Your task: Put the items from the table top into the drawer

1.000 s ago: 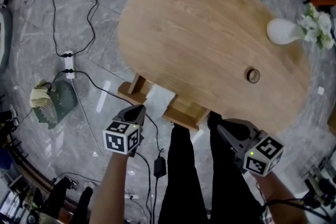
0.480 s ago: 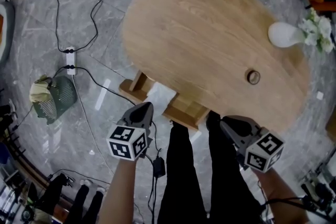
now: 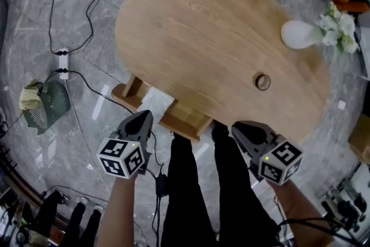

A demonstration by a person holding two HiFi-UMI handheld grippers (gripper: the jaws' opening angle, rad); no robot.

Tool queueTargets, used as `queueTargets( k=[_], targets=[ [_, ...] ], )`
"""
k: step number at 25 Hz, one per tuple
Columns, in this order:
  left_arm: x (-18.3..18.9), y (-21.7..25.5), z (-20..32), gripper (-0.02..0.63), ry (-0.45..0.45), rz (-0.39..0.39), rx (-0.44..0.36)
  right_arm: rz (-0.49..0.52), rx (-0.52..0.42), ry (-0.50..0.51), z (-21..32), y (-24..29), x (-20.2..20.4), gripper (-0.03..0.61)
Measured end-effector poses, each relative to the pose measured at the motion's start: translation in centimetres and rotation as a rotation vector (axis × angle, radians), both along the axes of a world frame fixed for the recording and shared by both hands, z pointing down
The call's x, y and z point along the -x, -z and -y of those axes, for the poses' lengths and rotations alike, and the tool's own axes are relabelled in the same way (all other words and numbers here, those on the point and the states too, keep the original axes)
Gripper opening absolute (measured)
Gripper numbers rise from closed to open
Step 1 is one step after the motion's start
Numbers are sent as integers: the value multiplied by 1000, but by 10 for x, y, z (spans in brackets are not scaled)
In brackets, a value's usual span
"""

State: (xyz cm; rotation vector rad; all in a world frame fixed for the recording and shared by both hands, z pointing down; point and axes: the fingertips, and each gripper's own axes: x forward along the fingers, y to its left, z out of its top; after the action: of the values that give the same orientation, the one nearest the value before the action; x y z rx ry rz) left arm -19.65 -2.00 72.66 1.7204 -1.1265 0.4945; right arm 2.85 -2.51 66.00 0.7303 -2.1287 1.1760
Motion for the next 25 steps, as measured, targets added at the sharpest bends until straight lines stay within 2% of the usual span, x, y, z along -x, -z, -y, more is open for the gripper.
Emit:
queueTargets(
  k=[3, 10, 11, 12, 25],
  targets=[
    [-2, 0, -5, 0, 4, 8, 14, -2, -12, -3, 6, -7, -6, 51],
    [-35, 0, -12, 0, 42, -37, 34, -59, -47, -16, 26, -25, -37, 52],
    [-40, 0, -13, 0, 54, -47, 38, -70, -48, -16, 28, -29, -41, 62],
    [-45, 1, -15, 0, 66, -57, 41, -81, -48, -13, 29, -33, -46, 103],
    [-93, -4, -52, 0, 191, -93, 89, -216, -89, 108, 55, -80, -99, 133]
  ],
)
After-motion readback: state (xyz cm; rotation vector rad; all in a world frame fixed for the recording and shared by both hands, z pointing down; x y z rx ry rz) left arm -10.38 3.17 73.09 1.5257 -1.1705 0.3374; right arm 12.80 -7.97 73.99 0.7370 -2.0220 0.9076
